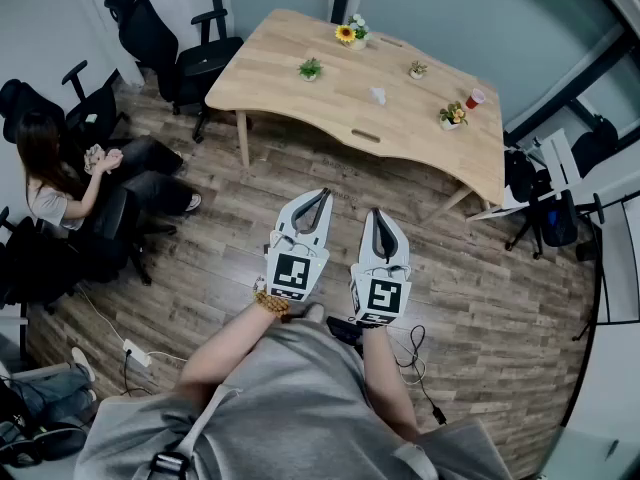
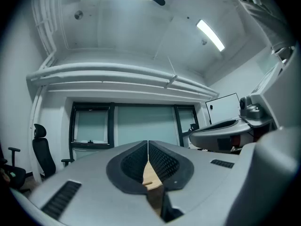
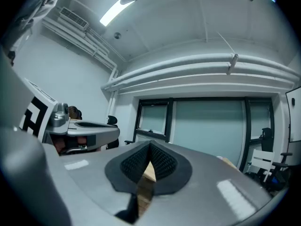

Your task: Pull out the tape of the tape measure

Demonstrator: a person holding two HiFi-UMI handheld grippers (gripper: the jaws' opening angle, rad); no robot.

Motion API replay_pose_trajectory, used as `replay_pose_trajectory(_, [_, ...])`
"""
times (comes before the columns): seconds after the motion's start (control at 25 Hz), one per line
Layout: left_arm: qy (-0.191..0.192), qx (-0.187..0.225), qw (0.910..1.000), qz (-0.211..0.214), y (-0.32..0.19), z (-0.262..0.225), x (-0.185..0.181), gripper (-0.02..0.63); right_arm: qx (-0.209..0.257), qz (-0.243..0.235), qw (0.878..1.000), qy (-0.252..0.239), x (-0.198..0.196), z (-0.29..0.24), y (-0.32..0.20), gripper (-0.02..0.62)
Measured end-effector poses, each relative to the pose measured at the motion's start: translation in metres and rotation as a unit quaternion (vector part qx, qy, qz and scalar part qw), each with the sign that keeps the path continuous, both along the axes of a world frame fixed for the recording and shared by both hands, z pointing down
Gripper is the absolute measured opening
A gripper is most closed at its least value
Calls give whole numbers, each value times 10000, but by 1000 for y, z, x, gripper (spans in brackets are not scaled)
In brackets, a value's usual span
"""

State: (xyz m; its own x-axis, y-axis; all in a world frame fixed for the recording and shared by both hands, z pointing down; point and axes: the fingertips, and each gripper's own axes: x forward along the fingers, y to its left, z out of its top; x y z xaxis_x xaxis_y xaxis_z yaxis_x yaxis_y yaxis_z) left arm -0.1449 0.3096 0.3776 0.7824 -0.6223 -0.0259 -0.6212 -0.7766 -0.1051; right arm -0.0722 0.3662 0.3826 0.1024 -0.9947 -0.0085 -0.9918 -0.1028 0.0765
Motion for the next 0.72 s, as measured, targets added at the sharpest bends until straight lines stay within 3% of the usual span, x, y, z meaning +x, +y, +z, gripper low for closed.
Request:
replay_pose_trajectory(0.44, [-164, -109, 9997, -151, 20, 20, 38, 15, -183, -45, 9994, -288, 58, 26, 10, 11])
replay_pose_trajectory(0.72, [-223, -244, 9993, -194, -2, 37, 51, 15, -420, -2, 9984, -377, 82, 48, -8, 11])
